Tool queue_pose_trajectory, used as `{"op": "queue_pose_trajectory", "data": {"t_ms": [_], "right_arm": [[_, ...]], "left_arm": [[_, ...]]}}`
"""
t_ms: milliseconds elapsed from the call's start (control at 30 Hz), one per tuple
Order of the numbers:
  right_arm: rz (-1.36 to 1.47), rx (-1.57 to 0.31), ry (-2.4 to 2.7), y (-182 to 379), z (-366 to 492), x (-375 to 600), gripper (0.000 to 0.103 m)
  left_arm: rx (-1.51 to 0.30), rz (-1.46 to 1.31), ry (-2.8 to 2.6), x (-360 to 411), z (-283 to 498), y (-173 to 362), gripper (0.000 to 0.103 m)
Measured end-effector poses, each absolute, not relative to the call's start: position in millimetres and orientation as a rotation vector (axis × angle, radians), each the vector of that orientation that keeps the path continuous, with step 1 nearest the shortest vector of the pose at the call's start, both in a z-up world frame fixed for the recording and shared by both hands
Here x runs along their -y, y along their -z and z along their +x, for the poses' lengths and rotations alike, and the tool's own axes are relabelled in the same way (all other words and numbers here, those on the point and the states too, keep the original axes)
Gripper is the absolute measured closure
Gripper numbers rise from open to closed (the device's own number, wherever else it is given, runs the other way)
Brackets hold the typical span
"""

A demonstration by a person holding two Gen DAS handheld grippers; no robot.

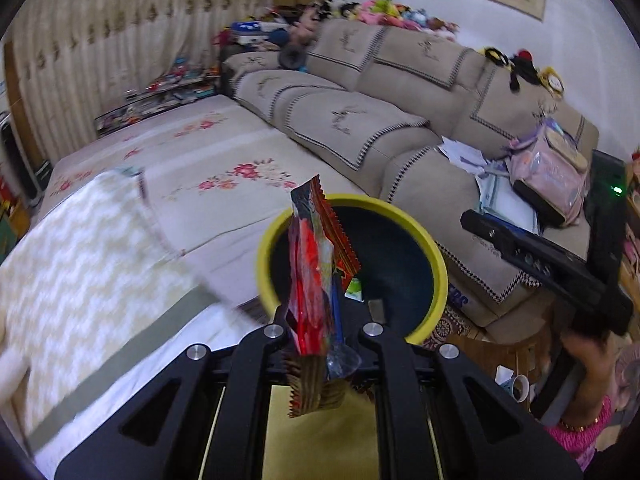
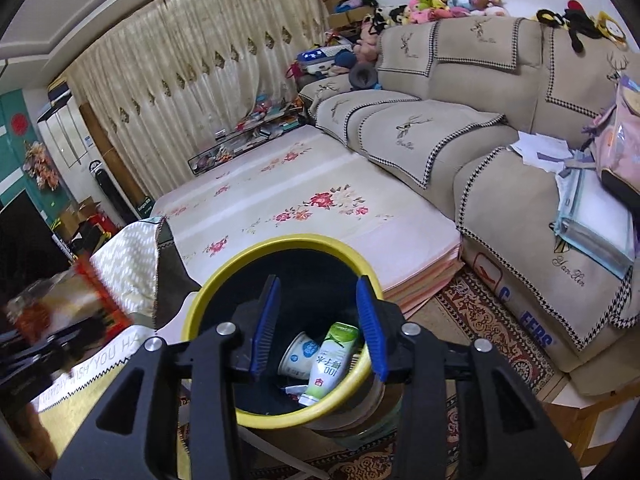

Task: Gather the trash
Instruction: 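Carry the snack bag over the yellow bin and open the left gripper, then move the right tool over the white foam fruit net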

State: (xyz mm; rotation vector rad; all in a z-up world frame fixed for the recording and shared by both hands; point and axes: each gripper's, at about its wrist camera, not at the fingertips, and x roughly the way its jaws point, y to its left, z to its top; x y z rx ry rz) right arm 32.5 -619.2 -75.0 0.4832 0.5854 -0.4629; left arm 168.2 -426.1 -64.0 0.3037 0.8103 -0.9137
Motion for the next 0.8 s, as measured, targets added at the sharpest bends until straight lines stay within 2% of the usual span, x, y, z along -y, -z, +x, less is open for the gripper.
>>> {"op": "queue_pose_trajectory", "data": {"t_ms": [133, 233, 300, 367, 467, 500, 633, 800], "right_arm": [[0.491, -0.601, 0.484, 81.3, 31.3, 627.2, 0.064], [0.492, -0.599, 0.509, 82.8, 28.2, 631.9, 0.059], [0.489, -0.595, 0.523, 82.0, 26.1, 635.7, 0.058], [0.487, -0.591, 0.536, 81.5, 23.4, 637.8, 0.058], [0.484, -0.591, 0.544, 80.8, 23.3, 638.9, 0.058], [0.482, -0.591, 0.545, 80.3, 23.7, 638.4, 0.058], [0.473, -0.588, 0.540, 78.2, 24.3, 634.8, 0.057], [0.457, -0.594, 0.515, 77.5, 29.1, 626.2, 0.057]], "left_arm": [[-0.846, 0.338, 0.937, 466.9, 181.0, 80.8, 0.094], [-0.874, 0.346, 0.934, 490.9, 192.1, 92.3, 0.092], [-0.889, 0.347, 0.932, 502.7, 198.6, 100.3, 0.081], [-0.888, 0.353, 0.923, 511.7, 203.3, 106.0, 0.051], [-0.869, 0.361, 0.906, 520.8, 206.8, 109.7, 0.039], [-0.869, 0.357, 0.898, 522.1, 208.0, 109.4, 0.031], [-0.852, 0.295, 0.889, 505.2, 203.9, 93.3, 0.029], [-0.776, 0.229, 0.843, 447.1, 177.9, 58.5, 0.022]]}}
